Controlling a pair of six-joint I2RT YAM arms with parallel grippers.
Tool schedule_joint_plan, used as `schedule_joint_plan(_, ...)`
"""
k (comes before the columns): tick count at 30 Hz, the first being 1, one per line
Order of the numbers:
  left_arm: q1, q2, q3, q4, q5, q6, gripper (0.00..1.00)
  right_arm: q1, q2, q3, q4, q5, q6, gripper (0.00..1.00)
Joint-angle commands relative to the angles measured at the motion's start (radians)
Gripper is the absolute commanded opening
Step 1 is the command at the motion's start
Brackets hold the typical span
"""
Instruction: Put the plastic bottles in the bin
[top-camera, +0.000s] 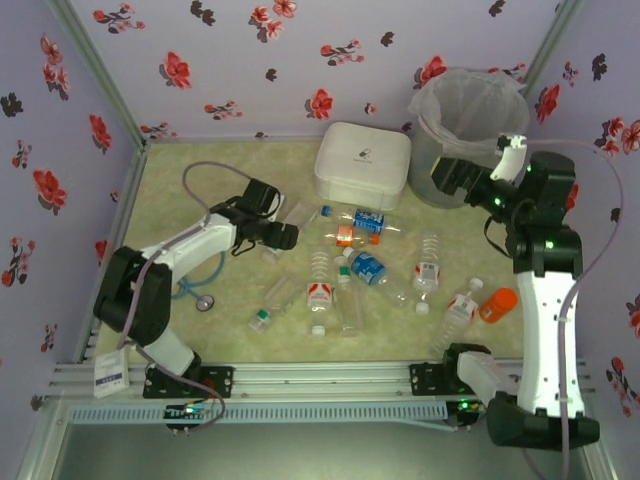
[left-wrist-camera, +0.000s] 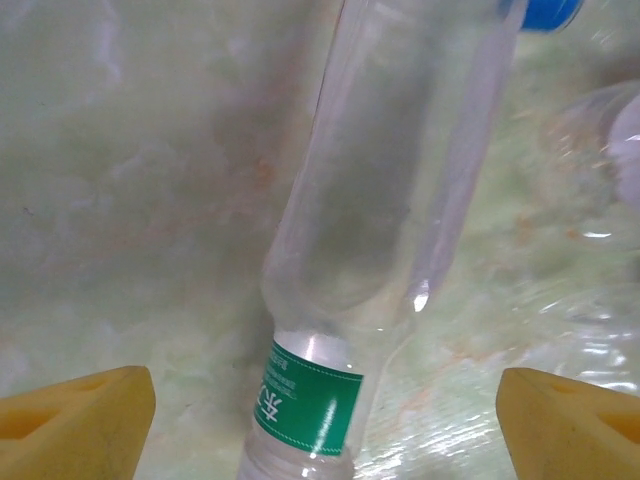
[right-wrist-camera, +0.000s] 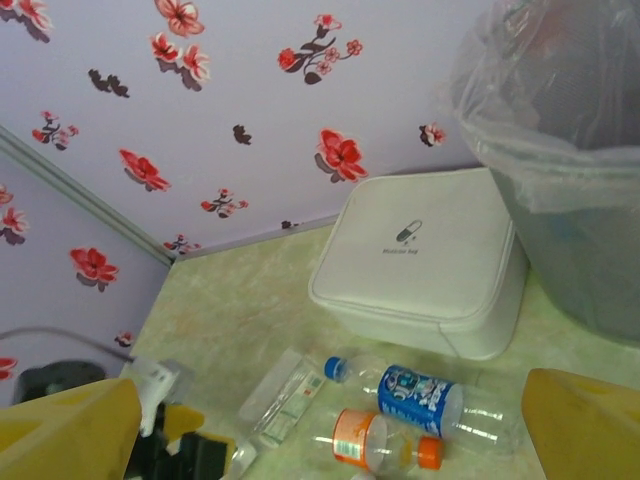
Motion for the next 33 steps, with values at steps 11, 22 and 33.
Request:
schedule_joint_plan(11, 0.009, 0.195, 0.108, -0.165, -0.015, 0.054, 0.58, 0.005, -0.105, -0.293, 0.016, 0.003, 0.079, 0.96)
schedule_joint_plan(22, 0.009, 0.155, 0.107, -0.158, -0.024, 0.024, 0.38, 0.006, -0.107, -0.379, 0.045, -0.014, 0.112, 0.96)
schedule_joint_plan(33, -0.081, -0.112, 0.126, -0.141, 0.012, -0.020, 0.23, 0.065, -0.134, -0.363, 0.078, -0.092, 0.148, 0.96)
